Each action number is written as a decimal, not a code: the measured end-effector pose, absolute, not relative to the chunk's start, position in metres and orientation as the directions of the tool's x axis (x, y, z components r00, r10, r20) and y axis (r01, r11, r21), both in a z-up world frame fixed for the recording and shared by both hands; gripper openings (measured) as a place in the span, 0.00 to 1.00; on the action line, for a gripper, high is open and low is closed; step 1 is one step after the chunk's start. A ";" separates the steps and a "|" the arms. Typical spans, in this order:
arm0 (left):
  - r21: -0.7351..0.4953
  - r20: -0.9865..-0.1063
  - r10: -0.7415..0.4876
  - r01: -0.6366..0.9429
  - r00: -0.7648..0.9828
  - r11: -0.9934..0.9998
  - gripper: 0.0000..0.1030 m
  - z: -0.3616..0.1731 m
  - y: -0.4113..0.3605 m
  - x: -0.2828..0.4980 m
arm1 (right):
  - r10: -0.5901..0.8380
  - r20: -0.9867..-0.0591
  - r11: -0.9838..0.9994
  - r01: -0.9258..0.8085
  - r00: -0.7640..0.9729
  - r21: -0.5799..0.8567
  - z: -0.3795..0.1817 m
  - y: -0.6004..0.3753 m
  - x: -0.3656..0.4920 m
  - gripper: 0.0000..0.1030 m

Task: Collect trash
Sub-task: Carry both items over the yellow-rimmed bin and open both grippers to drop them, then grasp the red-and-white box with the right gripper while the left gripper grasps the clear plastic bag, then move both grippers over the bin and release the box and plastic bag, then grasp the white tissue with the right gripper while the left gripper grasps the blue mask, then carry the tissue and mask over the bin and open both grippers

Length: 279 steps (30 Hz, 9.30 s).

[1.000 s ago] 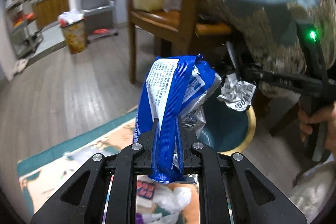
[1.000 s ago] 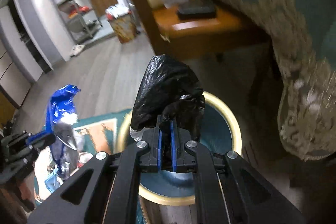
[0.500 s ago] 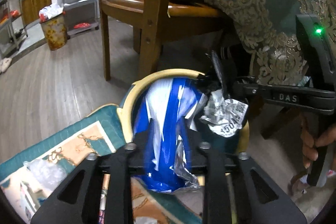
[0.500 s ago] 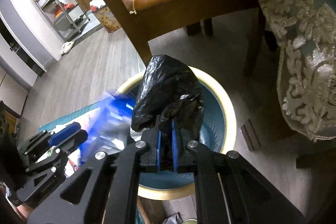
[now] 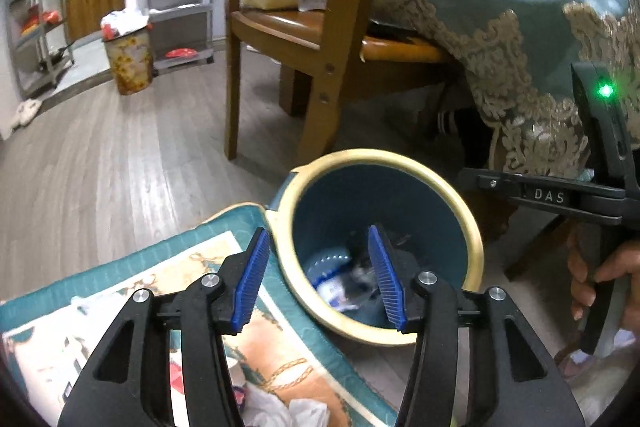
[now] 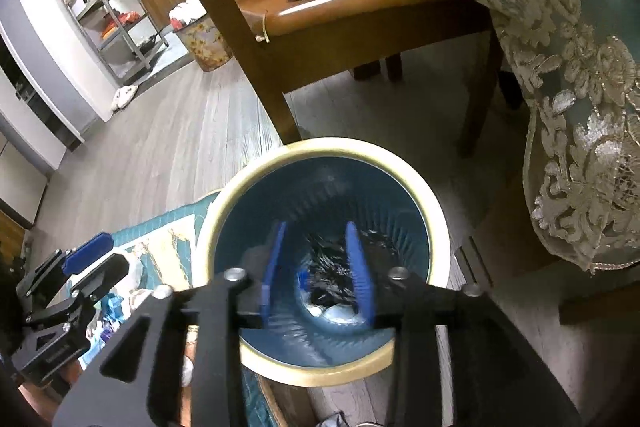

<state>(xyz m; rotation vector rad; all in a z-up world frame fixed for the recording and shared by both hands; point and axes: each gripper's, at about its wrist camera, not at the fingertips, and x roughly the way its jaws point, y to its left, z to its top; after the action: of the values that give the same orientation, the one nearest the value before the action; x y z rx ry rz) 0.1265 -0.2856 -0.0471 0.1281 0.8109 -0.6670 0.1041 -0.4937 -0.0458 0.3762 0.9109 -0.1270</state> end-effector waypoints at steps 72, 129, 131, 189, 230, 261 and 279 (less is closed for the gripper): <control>0.028 -0.795 -0.105 0.208 0.598 0.978 0.87 -0.054 -0.022 0.130 | 0.140 -0.906 0.936 -0.351 0.399 -0.010 -0.117 -0.211 0.137 0.06; 0.009 -0.786 -0.382 0.628 0.485 0.779 0.26 -0.056 -0.232 0.163 | 0.011 -0.804 0.979 0.156 0.595 0.129 -0.025 -0.446 0.153 0.02; -0.024 -0.783 -0.417 0.647 0.462 0.763 0.26 -0.055 -0.245 0.160 | 0.015 -0.820 0.971 0.188 0.572 0.149 -0.036 -0.457 0.154 0.02; -0.010 -0.612 -0.340 0.423 0.714 0.906 0.87 0.057 -0.085 0.054 | 0.064 -0.727 0.970 0.128 0.684 0.205 0.028 -0.368 0.081 0.93; -0.025 -0.866 -0.200 0.361 0.458 0.932 0.75 -0.088 -0.041 0.064 | 0.114 -0.948 0.992 0.009 0.298 0.123 -0.129 -0.260 0.098 0.62; -0.073 -0.873 -0.230 0.351 0.431 0.934 0.13 -0.080 -0.047 0.072 | 0.142 -0.948 0.990 -0.058 0.283 0.131 -0.135 -0.252 0.106 0.00; -0.091 -0.798 -0.283 0.358 0.532 0.929 0.13 -0.036 -0.048 0.078 | 0.110 -0.969 0.993 -0.073 0.219 0.097 -0.154 -0.244 0.107 0.28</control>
<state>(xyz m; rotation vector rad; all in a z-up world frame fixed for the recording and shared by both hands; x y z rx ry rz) 0.0779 -0.0476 -0.0356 0.0875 0.9342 -0.3830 0.1069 -0.2440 -0.1540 0.0329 1.3438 0.1266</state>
